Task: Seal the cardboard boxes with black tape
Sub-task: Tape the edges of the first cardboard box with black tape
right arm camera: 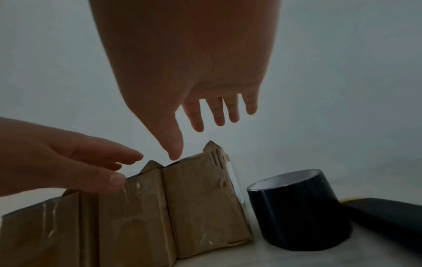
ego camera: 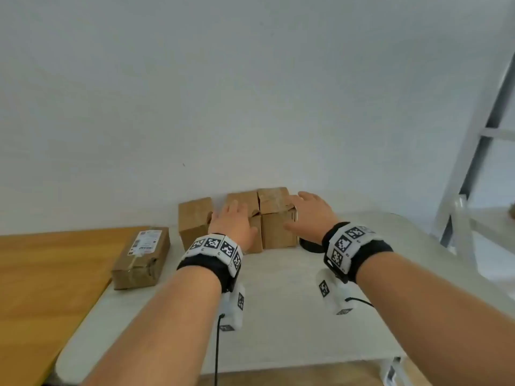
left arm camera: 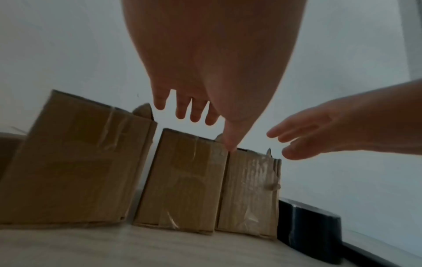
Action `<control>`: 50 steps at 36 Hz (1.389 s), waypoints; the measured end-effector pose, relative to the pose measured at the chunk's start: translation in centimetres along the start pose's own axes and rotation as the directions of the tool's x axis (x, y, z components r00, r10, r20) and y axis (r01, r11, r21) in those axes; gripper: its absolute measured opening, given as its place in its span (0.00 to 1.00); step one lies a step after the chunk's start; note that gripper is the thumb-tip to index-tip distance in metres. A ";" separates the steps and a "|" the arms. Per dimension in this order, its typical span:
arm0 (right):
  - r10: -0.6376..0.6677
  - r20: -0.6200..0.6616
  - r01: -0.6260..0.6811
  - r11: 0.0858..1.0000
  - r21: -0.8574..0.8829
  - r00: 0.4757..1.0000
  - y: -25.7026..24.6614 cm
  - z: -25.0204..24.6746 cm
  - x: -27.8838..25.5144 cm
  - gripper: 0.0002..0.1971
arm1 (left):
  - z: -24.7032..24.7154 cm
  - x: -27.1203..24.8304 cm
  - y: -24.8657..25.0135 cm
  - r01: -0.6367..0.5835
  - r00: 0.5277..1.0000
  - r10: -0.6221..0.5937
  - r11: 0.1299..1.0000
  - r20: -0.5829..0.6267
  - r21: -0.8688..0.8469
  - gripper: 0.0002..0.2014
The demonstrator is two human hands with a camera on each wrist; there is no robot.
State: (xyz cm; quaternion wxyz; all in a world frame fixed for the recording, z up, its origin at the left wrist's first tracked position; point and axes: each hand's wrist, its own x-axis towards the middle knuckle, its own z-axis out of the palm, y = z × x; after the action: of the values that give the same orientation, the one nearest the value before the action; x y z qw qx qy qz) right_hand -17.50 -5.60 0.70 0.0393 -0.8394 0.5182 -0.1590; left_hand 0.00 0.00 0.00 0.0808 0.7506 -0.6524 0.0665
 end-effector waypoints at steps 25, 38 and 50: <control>0.035 0.086 -0.048 0.987 0.154 0.996 -0.1 2.9 4.2 0.17 | 3.4 3.8 -1.4 -0.084 0.989 0.077 0.995 -0.122 -0.056 0.22; -0.016 0.091 0.002 0.989 0.149 0.996 -1.1 1.5 1.1 0.22 | 2.2 1.6 -1.9 -0.105 0.990 0.096 0.991 -0.104 -0.080 0.27; -0.037 0.005 0.035 0.966 0.255 0.999 -1.5 0.4 -3.9 0.19 | 1.6 -1.0 1.5 -0.143 0.986 0.116 0.954 -0.117 -0.263 0.11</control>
State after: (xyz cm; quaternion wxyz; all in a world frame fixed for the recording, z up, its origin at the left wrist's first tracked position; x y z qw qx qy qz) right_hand -17.66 -1.54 -0.25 0.1464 -0.8375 0.4780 -0.2208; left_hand -1.62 0.43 -1.74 0.2105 0.6839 -0.6983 0.0193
